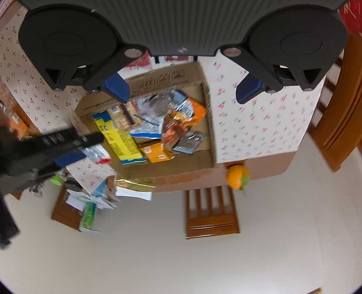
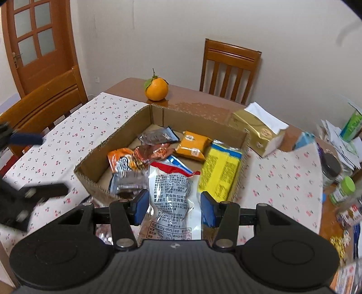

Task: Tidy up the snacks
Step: 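Release the silver-dotted packet with the left gripper while the right gripper drops the white pouch in, then move the right gripper to the pink cake pack and grasp it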

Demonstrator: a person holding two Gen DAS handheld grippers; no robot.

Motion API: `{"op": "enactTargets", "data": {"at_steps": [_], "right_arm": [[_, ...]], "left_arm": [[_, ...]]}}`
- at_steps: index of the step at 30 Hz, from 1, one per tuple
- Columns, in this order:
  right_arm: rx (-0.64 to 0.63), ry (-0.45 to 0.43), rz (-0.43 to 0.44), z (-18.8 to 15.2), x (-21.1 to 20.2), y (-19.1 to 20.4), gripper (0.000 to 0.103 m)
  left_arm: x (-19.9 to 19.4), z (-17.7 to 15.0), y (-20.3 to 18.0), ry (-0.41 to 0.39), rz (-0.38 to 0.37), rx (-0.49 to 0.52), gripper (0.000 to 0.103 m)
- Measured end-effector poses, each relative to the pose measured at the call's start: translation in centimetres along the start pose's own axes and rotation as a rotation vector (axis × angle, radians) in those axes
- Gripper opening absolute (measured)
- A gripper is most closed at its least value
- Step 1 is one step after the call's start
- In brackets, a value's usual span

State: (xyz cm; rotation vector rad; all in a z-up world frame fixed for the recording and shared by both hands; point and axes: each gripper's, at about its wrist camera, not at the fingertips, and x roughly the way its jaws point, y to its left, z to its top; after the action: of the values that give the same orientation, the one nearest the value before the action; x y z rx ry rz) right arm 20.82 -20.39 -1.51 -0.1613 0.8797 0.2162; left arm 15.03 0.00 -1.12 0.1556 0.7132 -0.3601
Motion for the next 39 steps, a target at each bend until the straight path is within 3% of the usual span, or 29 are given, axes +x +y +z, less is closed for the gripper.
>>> {"op": "enactTargets", "data": {"at_steps": [8,18,21,22,23,29,39], "right_arm": [[-0.036,0.024,-0.005,3.5,4.3,0.1,0.055],[-0.063,0.026,-0.037,6.8,8.3,-0.2,0.056],[-0.055,0.01,-0.044,7.1,8.9,-0.5,0.071],[-0.05,0.002,-0.05,7.1,8.9,-0.6,0.085],[-0.047,-0.01,-0.052,7.0,8.7,-0.7,0.093],[-0.032,-0.04,-0.016,6.1,6.2,-0.7,0.102],[-0.066,-0.074,0.155,0.9,0.3,2.6,0.103]], "left_arm": [[-1.3,-2.7,1.3,0.028,0.088,-0.05,0.1],[-1.4,-4.6,2.9,0.085,0.13,-0.138,0.1],[-1.2,-4.7,3.0,0.097,0.122,-0.15,0.1],[-1.2,-4.8,2.9,0.099,0.122,-0.149,0.1],[-1.2,-4.8,2.9,0.102,0.122,-0.148,0.1],[-0.8,-4.7,2.5,0.107,0.107,-0.145,0.1],[-0.4,-4.9,2.7,0.133,0.141,-0.159,0.1]]}}
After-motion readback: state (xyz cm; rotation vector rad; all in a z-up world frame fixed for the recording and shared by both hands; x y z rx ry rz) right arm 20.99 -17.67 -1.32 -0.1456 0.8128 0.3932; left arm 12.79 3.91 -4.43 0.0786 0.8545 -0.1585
